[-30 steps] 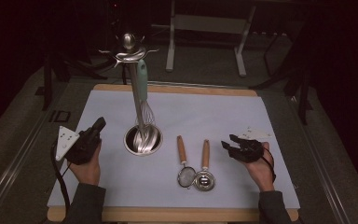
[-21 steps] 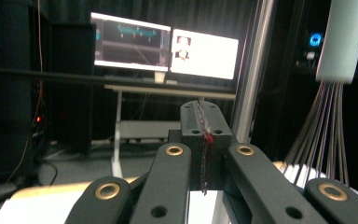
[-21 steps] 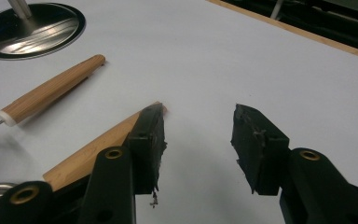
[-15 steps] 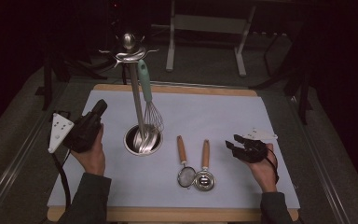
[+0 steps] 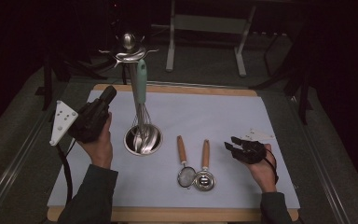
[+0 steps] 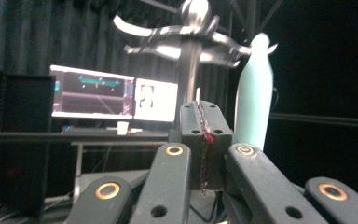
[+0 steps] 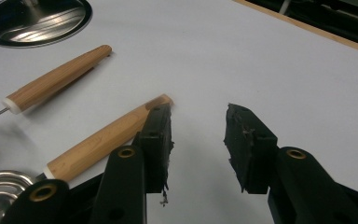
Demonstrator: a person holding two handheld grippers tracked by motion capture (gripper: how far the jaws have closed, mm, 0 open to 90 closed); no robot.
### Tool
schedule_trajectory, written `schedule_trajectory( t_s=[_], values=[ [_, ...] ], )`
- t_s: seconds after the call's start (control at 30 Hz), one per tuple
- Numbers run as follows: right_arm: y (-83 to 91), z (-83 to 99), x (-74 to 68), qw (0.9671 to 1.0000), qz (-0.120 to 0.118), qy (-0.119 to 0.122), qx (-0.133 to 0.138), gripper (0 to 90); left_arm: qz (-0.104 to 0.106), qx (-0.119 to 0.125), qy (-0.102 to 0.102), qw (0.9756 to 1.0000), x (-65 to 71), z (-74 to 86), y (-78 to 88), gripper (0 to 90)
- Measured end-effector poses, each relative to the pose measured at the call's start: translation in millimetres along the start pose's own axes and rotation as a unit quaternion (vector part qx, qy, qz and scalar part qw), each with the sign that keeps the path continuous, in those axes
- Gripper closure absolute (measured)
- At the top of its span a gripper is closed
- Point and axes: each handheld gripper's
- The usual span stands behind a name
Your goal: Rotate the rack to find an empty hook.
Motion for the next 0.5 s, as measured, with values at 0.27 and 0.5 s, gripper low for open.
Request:
schedule_trajectory(
  t_s=[0.27,0.5],
  values=[
    [-0.4,0.1,0.0,0.9998,-0.019,0.001,-0.006,68.1,0.017,0.025,-0.001,0.9995,11.0,-22.1,-11.6,90.0],
    [0.1,0.1,1.5,0.9998,-0.018,-0.007,-0.005,67.0,0.023,0.028,-0.013,0.9993,20.2,-32.2,-21.8,90.0]
  ],
)
Point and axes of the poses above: each handheld gripper's, and its own axes: y roughly backward along the jaws, z roughly out of its underside, x roughly to its right, and after that the axes turned 10 degrees about -z, right-handed
